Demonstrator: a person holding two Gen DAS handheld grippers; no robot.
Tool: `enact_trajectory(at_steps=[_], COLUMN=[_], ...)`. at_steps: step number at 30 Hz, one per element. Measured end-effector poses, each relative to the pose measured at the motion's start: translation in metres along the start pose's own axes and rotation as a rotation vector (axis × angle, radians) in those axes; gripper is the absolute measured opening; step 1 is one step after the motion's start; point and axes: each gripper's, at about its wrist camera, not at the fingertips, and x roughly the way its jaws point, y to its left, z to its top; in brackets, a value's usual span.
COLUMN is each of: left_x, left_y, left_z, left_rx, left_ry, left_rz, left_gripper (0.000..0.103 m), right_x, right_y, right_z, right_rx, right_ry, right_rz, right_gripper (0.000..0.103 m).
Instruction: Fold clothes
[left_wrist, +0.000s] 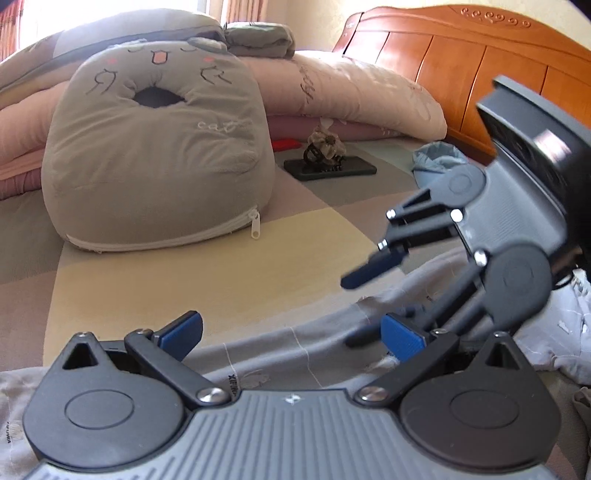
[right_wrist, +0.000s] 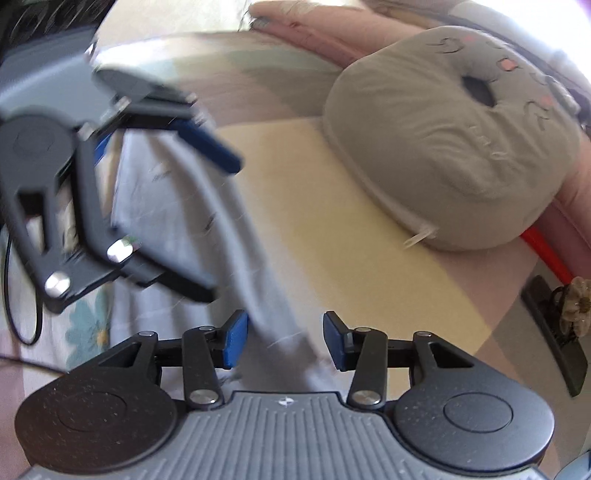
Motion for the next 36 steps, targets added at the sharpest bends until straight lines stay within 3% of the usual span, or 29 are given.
enact_trajectory(at_steps=[5, 8, 12, 16, 17, 19, 21, 24, 27, 30, 33, 36], left_x=[-0.005, -0.004, -0.003, 0.0, 0.0, 0.0, 0.001, 0.003, 0.003, 0.001, 0.001, 0.002], left_y=[0.003, 0.003, 0.005, 0.006, 0.006, 0.007, 0.007, 0.007, 0.007, 0.01, 0.011, 0.013], left_z=[0.001, 0.001, 0.0, 0.0, 0.0, 0.0, -0.001, -0.001, -0.001, -0.002, -0.001, -0.001], left_rx=[-0.011, -0.011, -0.016, -0.015, -0.015, -0.015, -0.015, -0.016, -0.01, -0.019, -0.024, -0.027], left_ry=[-0.016, -0.012, -0.009, 0.004, 0.005, 0.007, 0.01, 0.017, 0.02, 0.009, 0.008, 0.007], left_rz=[0.006, 0.013, 0.016, 0.021, 0.02, 0.021, 0.025, 0.027, 0.03, 0.022, 0.024, 0.02], left_gripper=[0.102, 0.102, 0.102, 0.102, 0.102, 0.102, 0.102, 0.102, 0.102, 0.102, 0.102, 0.102], right_x=[-0.002, 0.016, 0.021, 0.016, 0.016, 0.016, 0.016, 0.02, 0.027, 0.024, 0.023, 0.021], right_y=[-0.026, -0.033, -0.011, 0.006, 0.009, 0.014, 0.018, 0.014, -0.008, -0.008, -0.005, -0.017], right_z=[0.009, 0.007, -0.005, -0.012, -0.013, -0.012, -0.011, -0.006, 0.002, 0.005, 0.008, 0.016], right_rx=[0.072, 0.085, 0.023, -0.006, -0.017, -0.034, -0.063, -0.112, -0.035, -0.047, -0.079, -0.018], right_ry=[-0.031, 0.017, 0.066, 0.048, 0.046, 0.048, 0.053, 0.066, 0.093, 0.104, 0.073, 0.014], right_rz=[-0.042, -0.037, -0.027, -0.076, -0.081, -0.075, -0.065, -0.032, 0.071, 0.117, 0.031, -0.045], right_gripper=[0.056, 0.056, 0.056, 0.055, 0.053, 0.038, 0.033, 0.033, 0.033, 0.004, 0.004, 0.004])
